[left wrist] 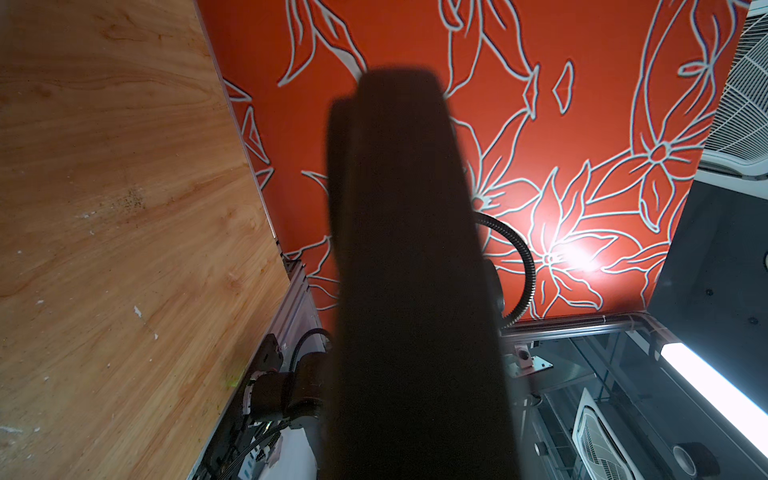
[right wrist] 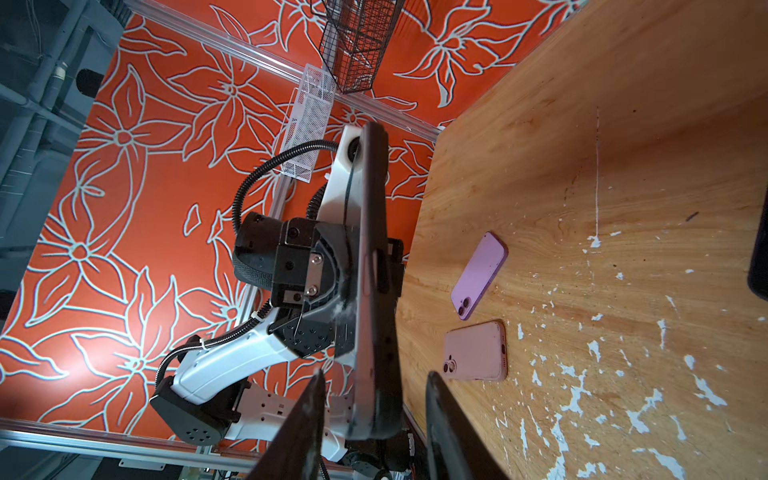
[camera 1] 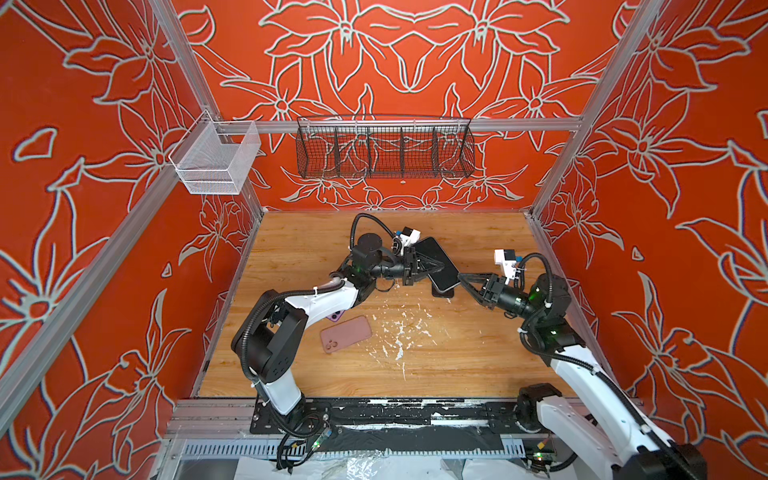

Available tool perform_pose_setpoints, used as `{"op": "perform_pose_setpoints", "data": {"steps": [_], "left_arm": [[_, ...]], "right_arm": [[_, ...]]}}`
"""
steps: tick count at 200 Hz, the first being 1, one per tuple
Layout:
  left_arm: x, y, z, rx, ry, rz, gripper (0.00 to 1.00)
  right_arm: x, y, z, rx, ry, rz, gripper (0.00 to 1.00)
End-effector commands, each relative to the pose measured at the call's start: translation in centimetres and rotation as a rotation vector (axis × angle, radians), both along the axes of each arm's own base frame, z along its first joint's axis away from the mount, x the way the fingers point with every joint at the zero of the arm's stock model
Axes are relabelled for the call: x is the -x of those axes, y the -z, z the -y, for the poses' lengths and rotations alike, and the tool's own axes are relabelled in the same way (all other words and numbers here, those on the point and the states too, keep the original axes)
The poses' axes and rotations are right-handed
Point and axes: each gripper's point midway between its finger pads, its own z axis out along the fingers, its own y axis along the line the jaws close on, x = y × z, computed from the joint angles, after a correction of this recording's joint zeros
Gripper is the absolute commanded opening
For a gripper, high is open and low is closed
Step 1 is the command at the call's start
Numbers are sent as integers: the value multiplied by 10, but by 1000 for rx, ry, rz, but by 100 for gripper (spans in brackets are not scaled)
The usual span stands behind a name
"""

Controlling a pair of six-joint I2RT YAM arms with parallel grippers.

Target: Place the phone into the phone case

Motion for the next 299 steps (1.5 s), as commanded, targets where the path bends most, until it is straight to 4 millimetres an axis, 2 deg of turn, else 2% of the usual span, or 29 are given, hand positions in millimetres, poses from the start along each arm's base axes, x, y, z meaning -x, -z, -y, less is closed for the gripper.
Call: {"op": "perform_pose_setpoints", "data": {"steps": [1, 46, 101, 125, 143, 176, 224, 254, 299], "left_arm": [[4, -37, -3, 68, 14, 105, 0], [3, -40, -2, 91, 12, 100, 0], [2, -41, 0, 94, 6, 96, 0], [0, -42, 2, 98, -5, 91, 11], [1, -45, 7, 105, -7, 90, 16], [0, -51, 15, 132, -20, 81, 17], [-1, -53, 25, 161, -35, 57, 14], [3, -52, 31, 160, -29, 54, 8], [6, -50, 30, 155, -25, 58, 1]], "right_arm": [[2, -6, 0, -49, -12, 22, 33], [-1, 0, 2, -64, 14, 8, 15], [-5, 15, -2, -57, 18, -32, 0], [-5, 27, -8, -7, 22, -54, 0], [-5, 35, -13, 40, 33, -68, 0], [-8, 46, -19, 96, 71, -68, 0], [-8, 54, -31, 133, 74, -63, 0], [-9, 57, -38, 136, 59, -63, 0], [-11, 50, -41, 108, 56, -44, 0]]}}
